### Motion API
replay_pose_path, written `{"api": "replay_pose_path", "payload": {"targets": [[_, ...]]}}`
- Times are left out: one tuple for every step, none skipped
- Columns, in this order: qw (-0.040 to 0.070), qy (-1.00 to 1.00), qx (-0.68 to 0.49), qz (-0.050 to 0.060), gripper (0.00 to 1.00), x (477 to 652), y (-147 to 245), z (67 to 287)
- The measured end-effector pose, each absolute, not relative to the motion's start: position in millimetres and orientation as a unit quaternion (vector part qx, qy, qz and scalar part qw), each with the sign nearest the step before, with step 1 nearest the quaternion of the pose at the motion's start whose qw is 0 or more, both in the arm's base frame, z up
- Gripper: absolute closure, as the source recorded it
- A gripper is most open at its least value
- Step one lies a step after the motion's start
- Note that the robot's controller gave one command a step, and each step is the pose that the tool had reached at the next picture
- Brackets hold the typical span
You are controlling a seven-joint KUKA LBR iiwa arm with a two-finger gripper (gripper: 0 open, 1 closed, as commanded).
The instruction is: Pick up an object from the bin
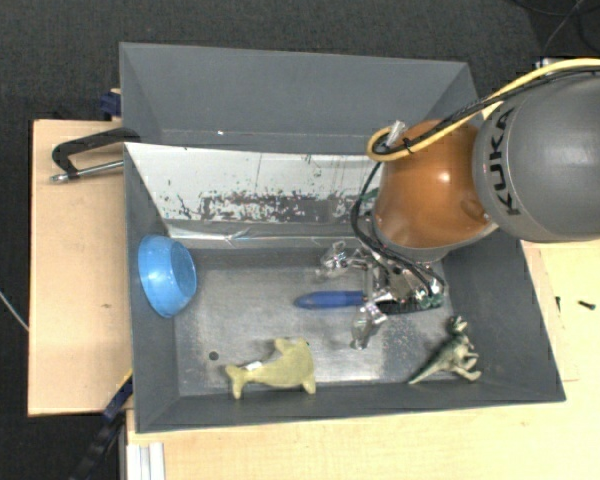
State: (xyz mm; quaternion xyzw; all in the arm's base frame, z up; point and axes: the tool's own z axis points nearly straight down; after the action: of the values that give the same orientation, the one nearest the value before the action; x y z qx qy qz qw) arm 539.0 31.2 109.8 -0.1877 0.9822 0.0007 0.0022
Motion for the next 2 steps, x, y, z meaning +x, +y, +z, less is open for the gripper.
{"api": "replay_pose_path", "payload": {"targets": [[0.002, 0.982, -0.188, 0.001, 1.0, 539.0, 31.2, 109.8], [0.002, 0.982, -0.188, 0.001, 0.0, 539.0, 31.2, 109.8]]}}
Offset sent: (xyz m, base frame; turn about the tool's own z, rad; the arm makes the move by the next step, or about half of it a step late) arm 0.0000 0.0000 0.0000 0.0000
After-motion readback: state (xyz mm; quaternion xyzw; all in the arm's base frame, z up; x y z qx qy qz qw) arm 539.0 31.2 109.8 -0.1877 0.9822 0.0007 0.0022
